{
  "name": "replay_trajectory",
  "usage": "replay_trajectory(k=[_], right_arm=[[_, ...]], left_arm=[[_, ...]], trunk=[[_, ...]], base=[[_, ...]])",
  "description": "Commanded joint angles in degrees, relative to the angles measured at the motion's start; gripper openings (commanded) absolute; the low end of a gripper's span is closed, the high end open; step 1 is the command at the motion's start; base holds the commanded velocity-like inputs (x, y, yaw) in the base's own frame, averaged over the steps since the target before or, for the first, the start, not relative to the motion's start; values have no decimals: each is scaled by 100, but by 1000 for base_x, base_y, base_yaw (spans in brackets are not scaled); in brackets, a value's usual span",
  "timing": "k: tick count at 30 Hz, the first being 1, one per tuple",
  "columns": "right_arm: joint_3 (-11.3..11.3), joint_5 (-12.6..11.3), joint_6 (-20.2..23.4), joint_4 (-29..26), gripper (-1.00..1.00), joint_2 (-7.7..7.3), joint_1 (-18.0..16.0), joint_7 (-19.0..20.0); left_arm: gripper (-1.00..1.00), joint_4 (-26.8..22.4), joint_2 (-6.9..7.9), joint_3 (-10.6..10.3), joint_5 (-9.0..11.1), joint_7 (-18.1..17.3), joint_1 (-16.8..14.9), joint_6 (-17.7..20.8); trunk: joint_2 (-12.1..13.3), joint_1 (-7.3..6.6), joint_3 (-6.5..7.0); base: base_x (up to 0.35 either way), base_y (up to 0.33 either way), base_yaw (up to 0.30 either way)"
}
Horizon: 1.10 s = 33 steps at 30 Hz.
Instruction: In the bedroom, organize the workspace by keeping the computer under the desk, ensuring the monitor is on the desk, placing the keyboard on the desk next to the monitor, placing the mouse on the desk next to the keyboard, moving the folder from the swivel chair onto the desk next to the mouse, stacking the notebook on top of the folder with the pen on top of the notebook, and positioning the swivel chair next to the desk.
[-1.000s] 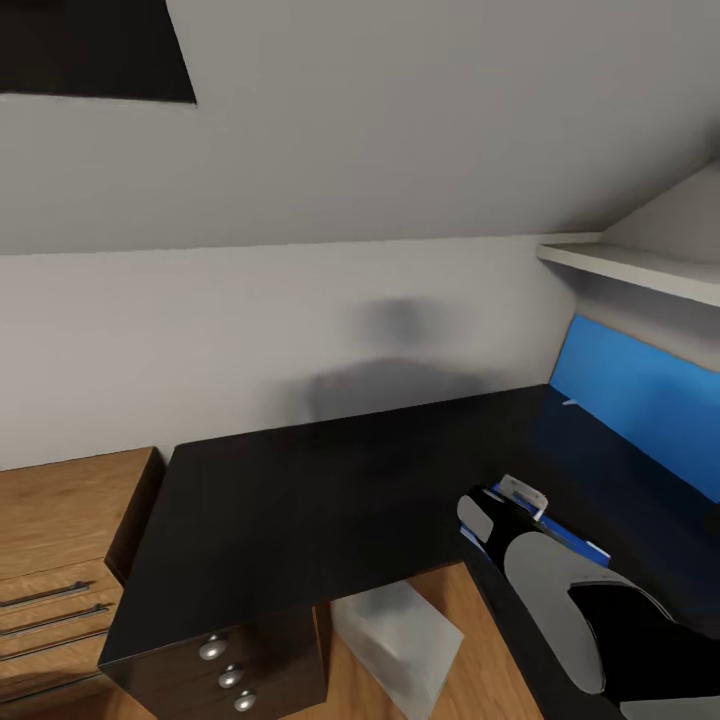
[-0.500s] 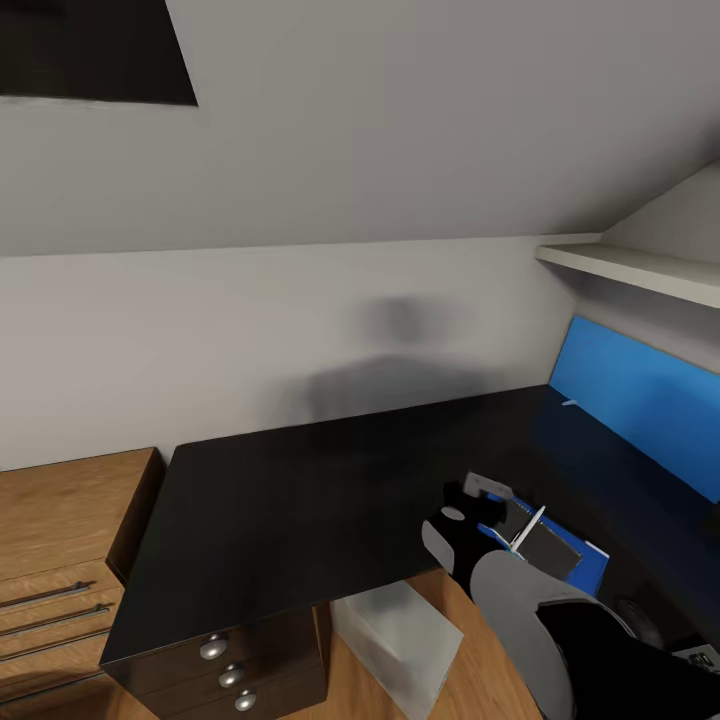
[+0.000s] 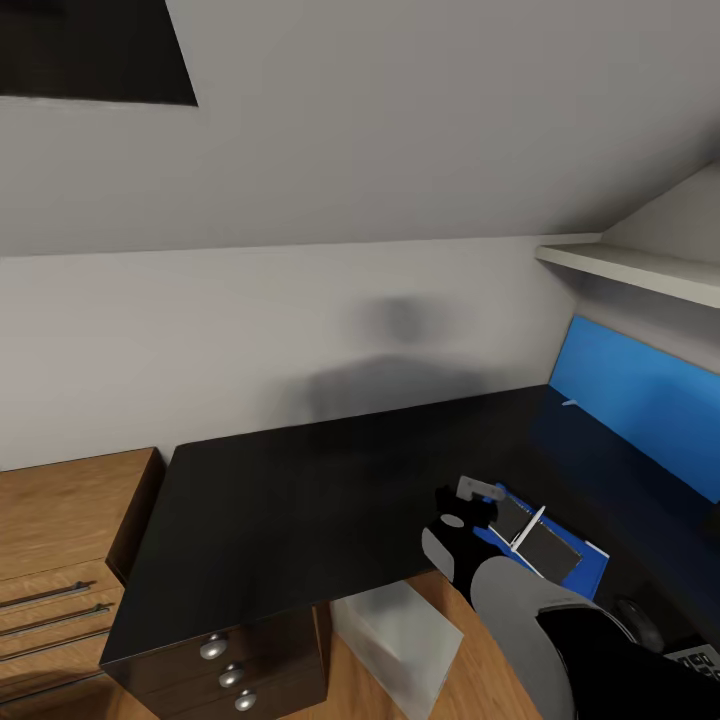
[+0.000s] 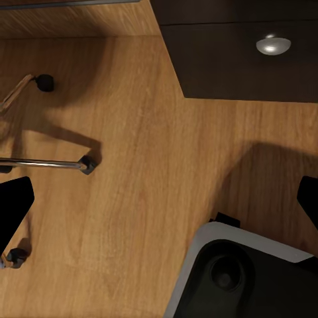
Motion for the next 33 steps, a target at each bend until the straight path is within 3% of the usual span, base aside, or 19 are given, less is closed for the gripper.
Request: replay_trajectory(k=[1,11,12,20,33], right_arm=[[14,-60,-49,4,100,1,-5,4],[24,-60,-50,6,100,1,-4,23],[16,-59,-50,20,100,1,-4,252],[22,-51,-50,145,100,1,-4,627],[22,-41,-47,207,100,1,-4,797]], left_arm=[[100,-12,9,-48,56,37,-2,-23],[100,-12,10,-48,56,37,-2,-23],[100,-12,10,-49,56,37,-2,-23],[100,29,8,-50,56,37,-2,-21],[100,65,7,-50,56,37,-2,-9]], trunk=[[-8,2,-8],[-8,2,-8],[-8,2,-8],[-8,2,-8],[-8,2,-8]], base=[[0,0,0],[-34,1,0],[-319,78,0],[-327,81,0],[-329,74,0]])
